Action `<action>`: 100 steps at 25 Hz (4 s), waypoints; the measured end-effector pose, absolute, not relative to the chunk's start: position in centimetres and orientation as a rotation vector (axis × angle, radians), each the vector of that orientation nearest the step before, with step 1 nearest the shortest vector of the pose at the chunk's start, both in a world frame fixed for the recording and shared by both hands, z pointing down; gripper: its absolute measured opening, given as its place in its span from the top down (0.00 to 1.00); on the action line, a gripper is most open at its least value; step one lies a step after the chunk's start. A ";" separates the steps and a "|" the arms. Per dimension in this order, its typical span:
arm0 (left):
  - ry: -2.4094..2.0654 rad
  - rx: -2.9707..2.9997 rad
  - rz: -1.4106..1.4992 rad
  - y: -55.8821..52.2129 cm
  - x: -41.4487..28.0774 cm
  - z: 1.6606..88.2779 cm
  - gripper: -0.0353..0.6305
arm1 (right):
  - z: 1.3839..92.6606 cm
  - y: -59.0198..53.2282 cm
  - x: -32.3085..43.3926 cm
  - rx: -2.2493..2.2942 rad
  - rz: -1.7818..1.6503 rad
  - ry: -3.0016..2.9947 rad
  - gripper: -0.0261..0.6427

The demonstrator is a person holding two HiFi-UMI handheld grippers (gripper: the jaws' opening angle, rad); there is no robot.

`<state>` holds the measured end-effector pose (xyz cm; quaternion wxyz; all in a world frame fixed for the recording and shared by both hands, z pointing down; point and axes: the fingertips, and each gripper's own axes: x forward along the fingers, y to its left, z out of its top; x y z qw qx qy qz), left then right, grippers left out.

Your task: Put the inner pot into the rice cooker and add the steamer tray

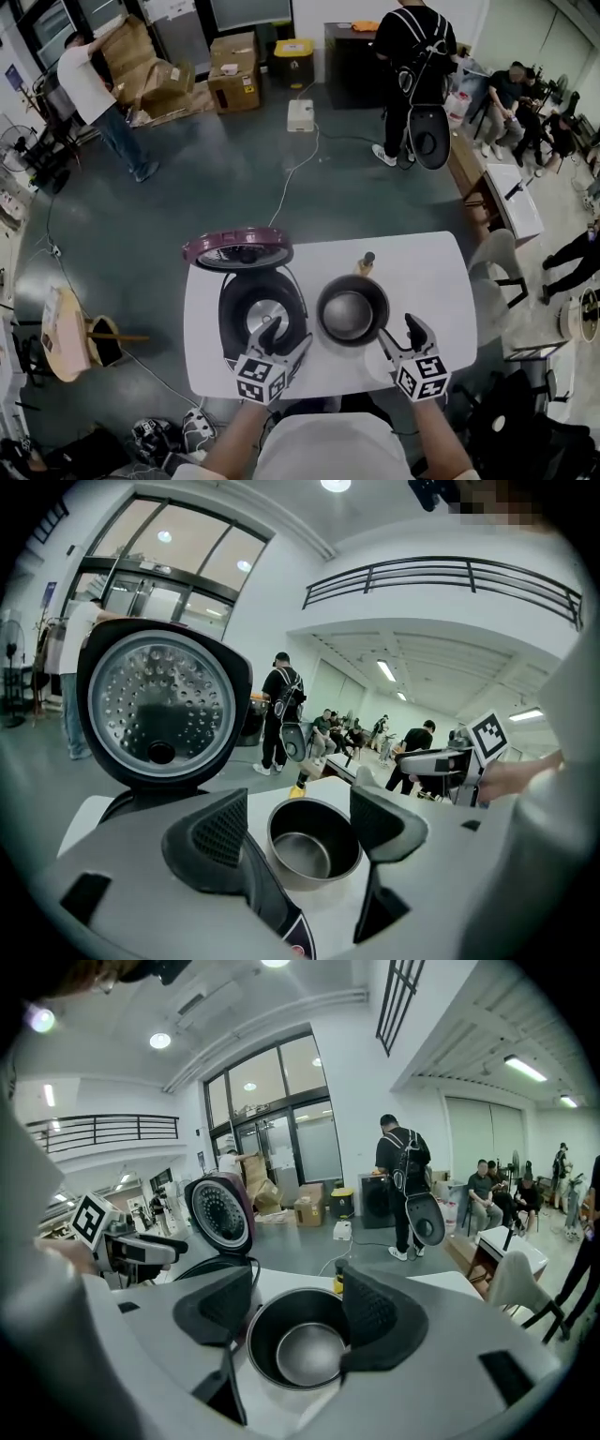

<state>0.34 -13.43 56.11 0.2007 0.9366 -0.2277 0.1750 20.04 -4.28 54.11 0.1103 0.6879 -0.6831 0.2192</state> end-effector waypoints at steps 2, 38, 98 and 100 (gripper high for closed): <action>-0.672 2.594 0.503 -13.7 0.7 56.5 0.42 | 54.4 -4.6 20.7 1.994 0.660 -2.024 0.49; -1.021 2.150 0.806 -9.3 9.2 72.8 0.40 | 68.9 -9.2 25.8 1.430 0.786 -2.154 0.50; -1.276 2.042 0.875 -10.9 7.6 70.9 0.78 | 68.8 -9.7 27.4 1.603 0.873 -1.990 0.84; -1.291 2.062 0.873 -11.2 7.4 69.6 0.78 | 67.6 -9.9 27.3 1.619 0.866 -1.997 0.84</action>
